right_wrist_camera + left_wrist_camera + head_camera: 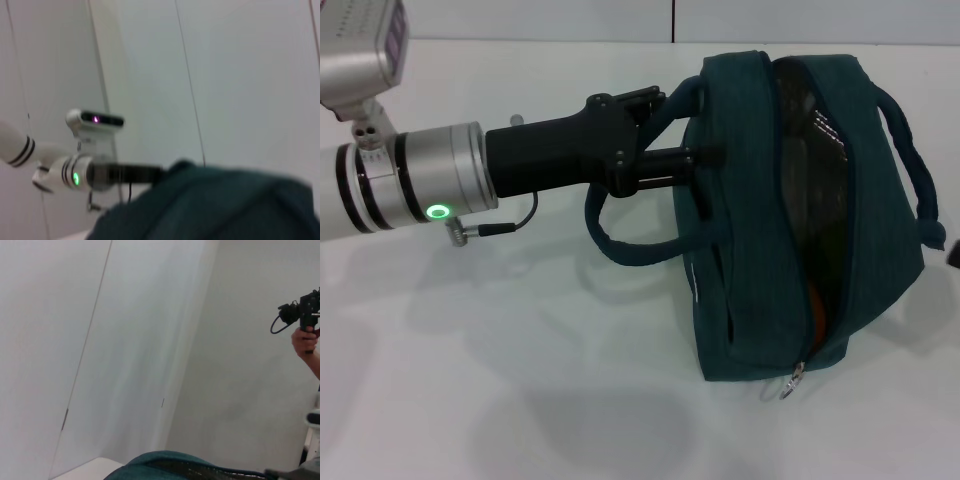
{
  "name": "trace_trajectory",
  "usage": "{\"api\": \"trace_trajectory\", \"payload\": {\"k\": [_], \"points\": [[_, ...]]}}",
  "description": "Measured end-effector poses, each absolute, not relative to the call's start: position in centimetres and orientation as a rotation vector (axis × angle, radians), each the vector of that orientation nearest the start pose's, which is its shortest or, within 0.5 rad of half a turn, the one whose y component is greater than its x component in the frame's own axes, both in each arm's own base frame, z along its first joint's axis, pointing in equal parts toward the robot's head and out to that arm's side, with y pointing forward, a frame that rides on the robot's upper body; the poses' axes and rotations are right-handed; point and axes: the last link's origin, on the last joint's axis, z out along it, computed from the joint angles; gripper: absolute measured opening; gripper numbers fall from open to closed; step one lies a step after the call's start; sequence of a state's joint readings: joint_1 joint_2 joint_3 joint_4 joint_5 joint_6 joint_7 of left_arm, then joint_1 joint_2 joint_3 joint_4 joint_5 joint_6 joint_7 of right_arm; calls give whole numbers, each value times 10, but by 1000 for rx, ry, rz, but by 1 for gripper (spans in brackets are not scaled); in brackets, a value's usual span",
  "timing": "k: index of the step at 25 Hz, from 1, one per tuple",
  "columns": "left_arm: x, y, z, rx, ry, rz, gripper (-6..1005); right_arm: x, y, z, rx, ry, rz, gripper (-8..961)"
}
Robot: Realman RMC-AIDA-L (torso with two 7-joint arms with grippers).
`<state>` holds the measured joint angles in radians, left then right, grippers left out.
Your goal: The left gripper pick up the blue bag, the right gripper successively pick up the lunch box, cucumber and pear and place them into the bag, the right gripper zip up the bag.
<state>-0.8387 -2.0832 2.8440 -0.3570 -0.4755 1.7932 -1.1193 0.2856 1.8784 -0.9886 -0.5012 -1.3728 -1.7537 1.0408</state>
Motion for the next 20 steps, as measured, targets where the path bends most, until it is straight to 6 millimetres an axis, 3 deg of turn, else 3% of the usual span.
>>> {"api": "trace_trajectory", "payload": {"k": [4,9,12,17,18,20], "points": [[-203,343,-17,-2699,-495,-1198,773,303,250,74,-2499,219,1126,610],[-203,343,-16,-2692,-483,-1200,773,304,233,64,-2676,219,1101,608],[-202,343,-17,-2692,-463,-1201,773,305,231,45,-2838,309,1010,607],[-198,343,-18,-2691,-444,-1227,773,300,244,8,-2915,409,880,606],[-198,343,-19,-2690,-436,-1227,772,294,250,-8,-2940,412,837,605],[-198,343,-19,-2689,-432,-1227,772,290,254,-15,-2958,417,814,605]]}}
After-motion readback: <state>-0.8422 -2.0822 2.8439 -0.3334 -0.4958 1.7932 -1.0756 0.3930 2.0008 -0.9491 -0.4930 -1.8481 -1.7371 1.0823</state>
